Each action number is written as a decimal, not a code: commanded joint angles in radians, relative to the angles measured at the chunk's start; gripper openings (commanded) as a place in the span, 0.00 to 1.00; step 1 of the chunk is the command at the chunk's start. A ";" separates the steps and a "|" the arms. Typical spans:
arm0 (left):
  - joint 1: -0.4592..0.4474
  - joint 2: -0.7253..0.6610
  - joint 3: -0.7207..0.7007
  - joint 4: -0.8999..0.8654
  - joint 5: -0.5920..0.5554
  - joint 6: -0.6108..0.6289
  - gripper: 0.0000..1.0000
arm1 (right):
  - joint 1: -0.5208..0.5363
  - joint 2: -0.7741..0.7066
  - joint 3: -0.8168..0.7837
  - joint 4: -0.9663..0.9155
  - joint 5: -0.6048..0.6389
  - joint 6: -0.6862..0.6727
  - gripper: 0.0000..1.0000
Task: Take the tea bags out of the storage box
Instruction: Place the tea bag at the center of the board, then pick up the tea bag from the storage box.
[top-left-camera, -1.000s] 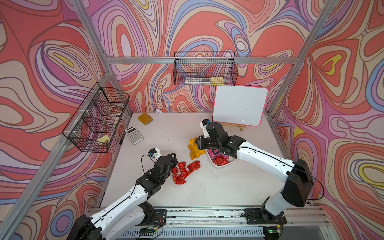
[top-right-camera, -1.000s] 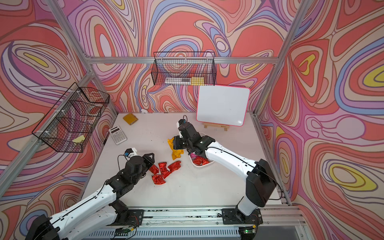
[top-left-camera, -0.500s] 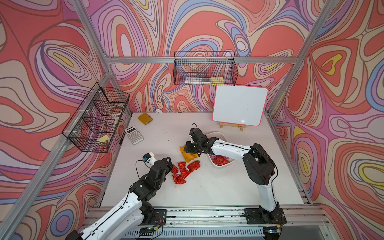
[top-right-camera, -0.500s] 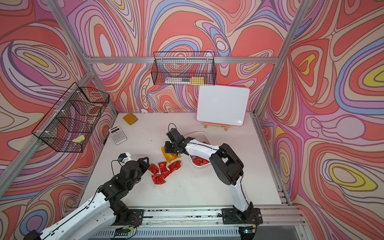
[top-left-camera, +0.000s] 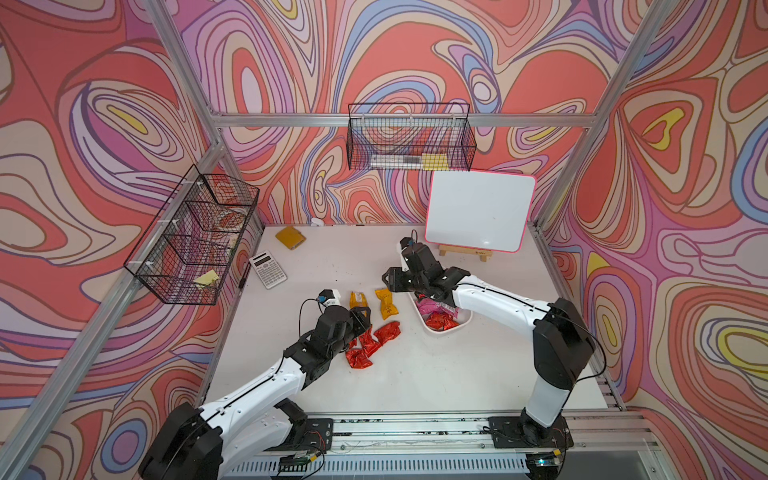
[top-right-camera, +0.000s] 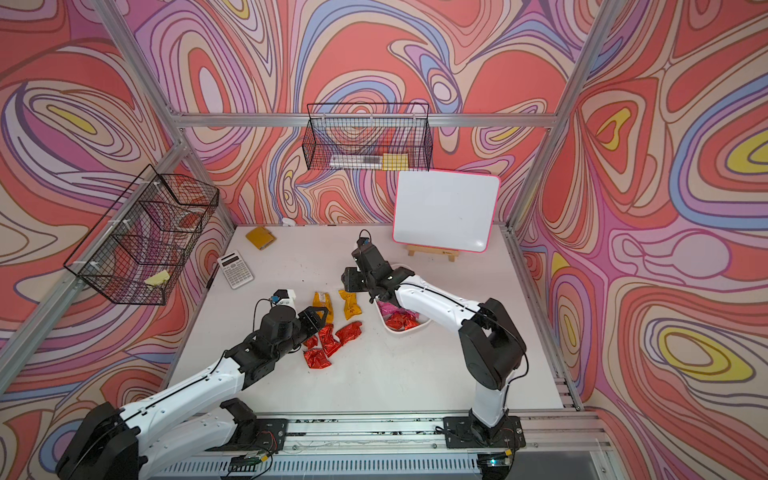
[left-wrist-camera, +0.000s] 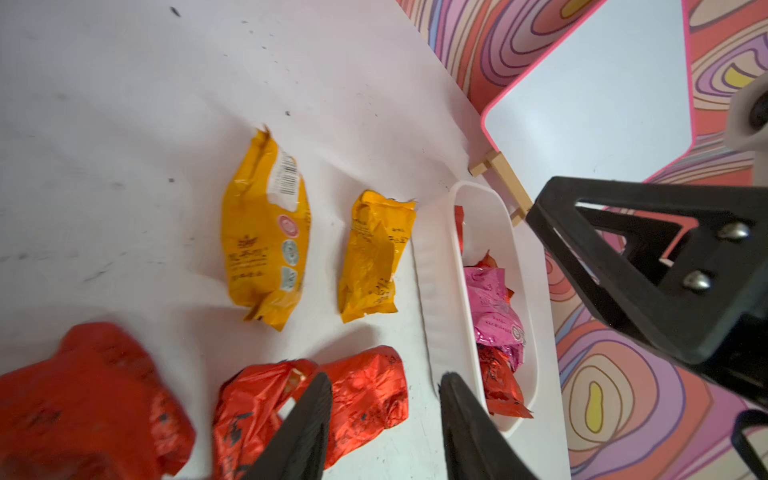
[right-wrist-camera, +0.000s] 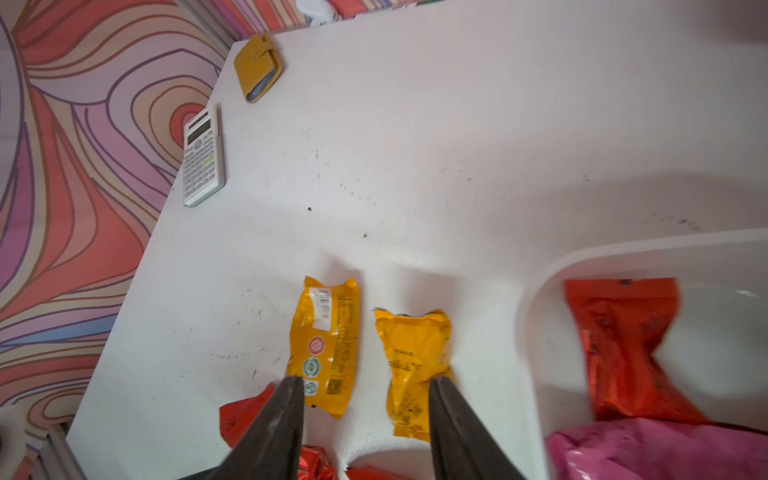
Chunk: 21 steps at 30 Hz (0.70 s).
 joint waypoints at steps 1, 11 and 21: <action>0.004 0.070 0.049 0.152 0.110 0.029 0.47 | -0.065 0.016 -0.033 -0.125 0.065 -0.121 0.50; -0.044 0.292 0.162 0.291 0.189 -0.020 0.47 | -0.138 0.162 0.064 -0.233 -0.006 -0.232 0.50; -0.095 0.393 0.185 0.314 0.168 -0.070 0.46 | -0.151 0.280 0.141 -0.270 0.038 -0.257 0.48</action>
